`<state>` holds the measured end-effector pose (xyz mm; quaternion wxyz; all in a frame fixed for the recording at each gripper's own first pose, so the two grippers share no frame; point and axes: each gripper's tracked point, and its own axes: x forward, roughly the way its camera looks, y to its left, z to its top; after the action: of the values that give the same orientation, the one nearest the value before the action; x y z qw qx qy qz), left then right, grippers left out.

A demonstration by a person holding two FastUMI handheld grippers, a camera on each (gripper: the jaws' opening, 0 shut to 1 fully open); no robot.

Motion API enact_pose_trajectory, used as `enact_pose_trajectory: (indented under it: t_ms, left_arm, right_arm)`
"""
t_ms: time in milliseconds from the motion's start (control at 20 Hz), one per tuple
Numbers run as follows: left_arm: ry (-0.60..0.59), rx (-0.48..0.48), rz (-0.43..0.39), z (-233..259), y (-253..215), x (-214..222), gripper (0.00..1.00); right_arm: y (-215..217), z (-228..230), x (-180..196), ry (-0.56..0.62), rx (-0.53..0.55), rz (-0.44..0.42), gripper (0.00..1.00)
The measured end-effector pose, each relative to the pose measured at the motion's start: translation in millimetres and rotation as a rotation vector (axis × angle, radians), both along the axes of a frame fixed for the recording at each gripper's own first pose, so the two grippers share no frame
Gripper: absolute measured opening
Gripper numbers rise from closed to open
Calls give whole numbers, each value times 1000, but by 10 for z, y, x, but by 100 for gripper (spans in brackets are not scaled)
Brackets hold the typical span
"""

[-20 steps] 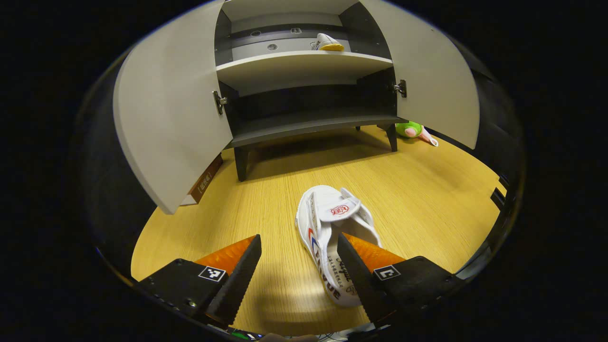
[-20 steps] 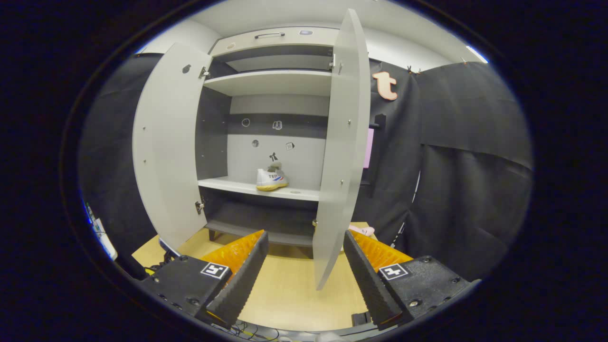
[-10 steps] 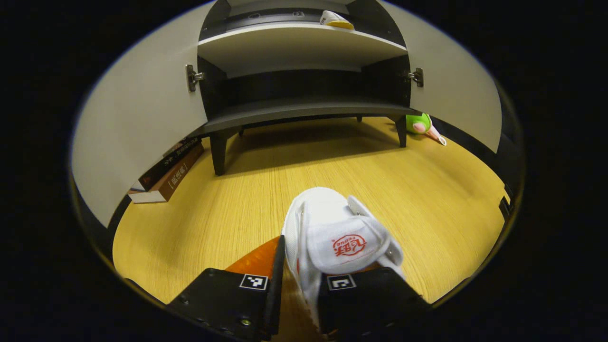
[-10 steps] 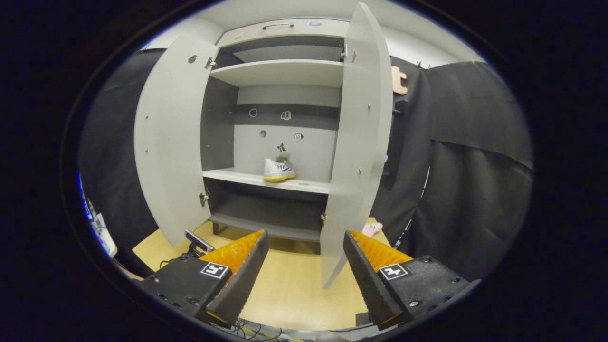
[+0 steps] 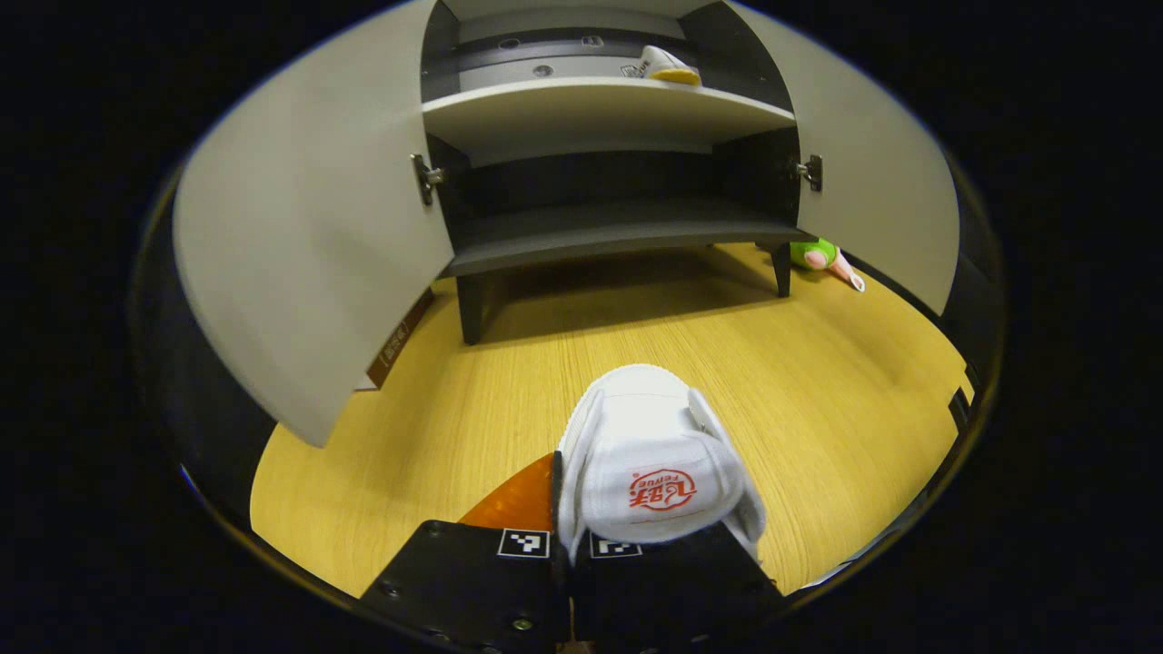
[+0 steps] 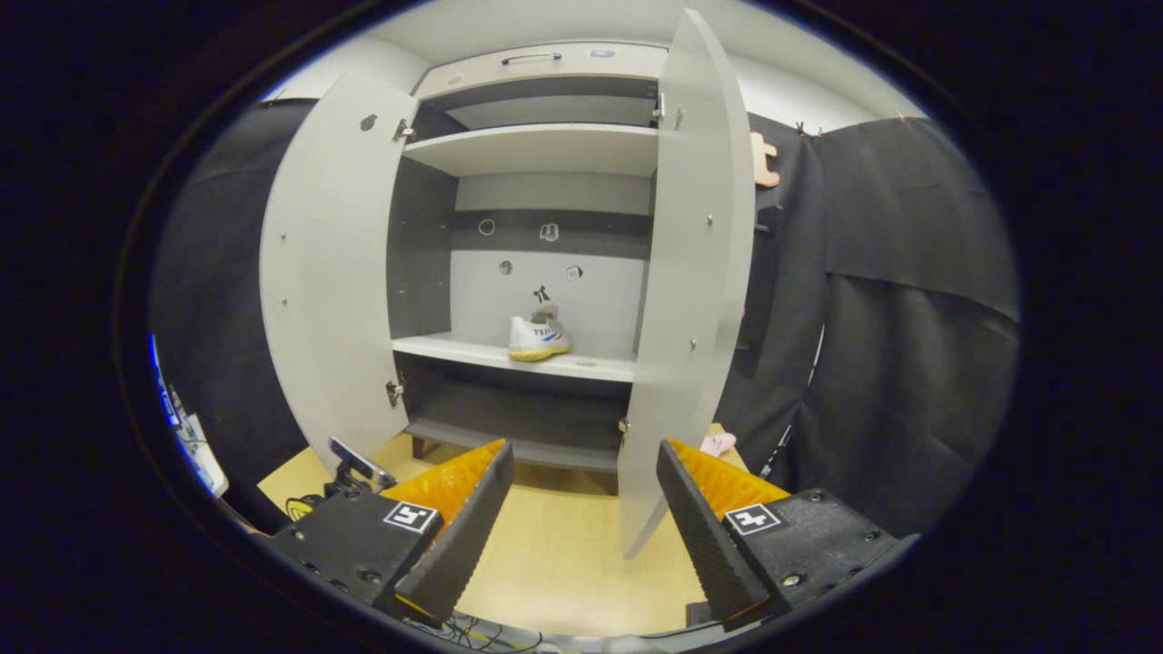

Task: Grab one shoe with the right hand and put it into the shoe cabinet, grab the other shoe with the left hand and put it into the shoe cabinet; then close the right door with the right hand and the left door with the left hand.

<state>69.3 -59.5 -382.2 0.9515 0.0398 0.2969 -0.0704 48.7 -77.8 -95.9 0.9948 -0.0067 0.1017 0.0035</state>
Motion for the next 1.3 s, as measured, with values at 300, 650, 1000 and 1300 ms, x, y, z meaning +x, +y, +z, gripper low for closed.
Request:
enact_pose_trajectory:
  t_ms: [300,650,1000,1300]
  left_arm:
    - [-82,18,88,1106,496,-564,12]
    - [-227,13,170,2436,641,-692,12]
    - [-360,-30,184,3238,405,345,12]
    - [-452,-55,163,3789,82,1553,12]
  right_arm:
    - [213,265,131,-60,29,50,100]
    - [474,532,389,-126,51,139,100]
    - [470,725,667,-173,50,187,100]
    - [377,701,813,-156,48,184,100]
